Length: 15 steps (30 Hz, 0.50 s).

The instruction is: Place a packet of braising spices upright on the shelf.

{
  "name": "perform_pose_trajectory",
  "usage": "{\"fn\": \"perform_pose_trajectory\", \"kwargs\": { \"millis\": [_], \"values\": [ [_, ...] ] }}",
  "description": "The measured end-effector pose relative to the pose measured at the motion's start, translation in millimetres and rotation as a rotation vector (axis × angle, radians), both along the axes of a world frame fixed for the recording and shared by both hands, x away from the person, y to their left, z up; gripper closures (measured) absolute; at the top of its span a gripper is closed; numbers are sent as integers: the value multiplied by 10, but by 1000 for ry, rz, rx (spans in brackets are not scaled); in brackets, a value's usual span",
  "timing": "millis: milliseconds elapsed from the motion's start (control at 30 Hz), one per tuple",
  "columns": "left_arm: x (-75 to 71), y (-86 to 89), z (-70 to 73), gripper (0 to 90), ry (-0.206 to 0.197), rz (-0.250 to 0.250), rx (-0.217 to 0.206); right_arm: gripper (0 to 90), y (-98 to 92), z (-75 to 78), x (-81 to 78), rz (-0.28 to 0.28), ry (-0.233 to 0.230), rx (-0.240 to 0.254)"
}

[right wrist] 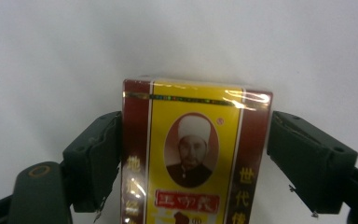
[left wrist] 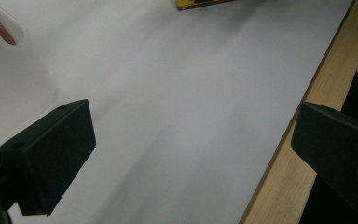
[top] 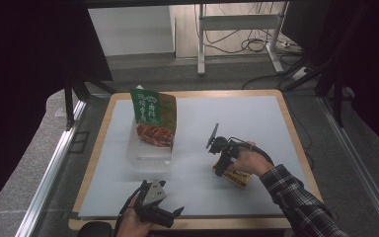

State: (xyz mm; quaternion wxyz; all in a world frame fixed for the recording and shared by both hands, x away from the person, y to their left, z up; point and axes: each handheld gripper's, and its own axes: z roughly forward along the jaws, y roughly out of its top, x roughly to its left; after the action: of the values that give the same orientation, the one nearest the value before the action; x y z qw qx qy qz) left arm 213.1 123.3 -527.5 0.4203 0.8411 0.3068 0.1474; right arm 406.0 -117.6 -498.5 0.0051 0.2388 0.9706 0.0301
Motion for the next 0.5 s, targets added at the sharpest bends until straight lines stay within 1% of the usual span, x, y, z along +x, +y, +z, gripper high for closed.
{"fn": "perform_pose_trajectory", "kwargs": {
  "millis": [67, 133, 300, 367, 433, 500],
  "values": [
    [0, 0, 0, 0, 0, 0, 0, 229, 21, -18, -1, 3, -5, -15],
    [1, 1, -1, 0, 0, 0, -1, 293, 32, 5, -4, 4, -10, -14],
    [1, 1, 0, 0, -1, 2, -1, 313, 41, 20, -24, 1, -11, -30],
    [2, 1, -1, 0, 0, 1, 0, 315, 34, 35, -35, 7, -16, -24],
    [1, 0, 0, 0, -1, 1, 0, 316, 23, 70, -44, 1, -18, -6],
    [2, 0, 0, 0, 0, 1, 0, 317, -4, 140, -59, -2, -31, 42]
  ]
}}
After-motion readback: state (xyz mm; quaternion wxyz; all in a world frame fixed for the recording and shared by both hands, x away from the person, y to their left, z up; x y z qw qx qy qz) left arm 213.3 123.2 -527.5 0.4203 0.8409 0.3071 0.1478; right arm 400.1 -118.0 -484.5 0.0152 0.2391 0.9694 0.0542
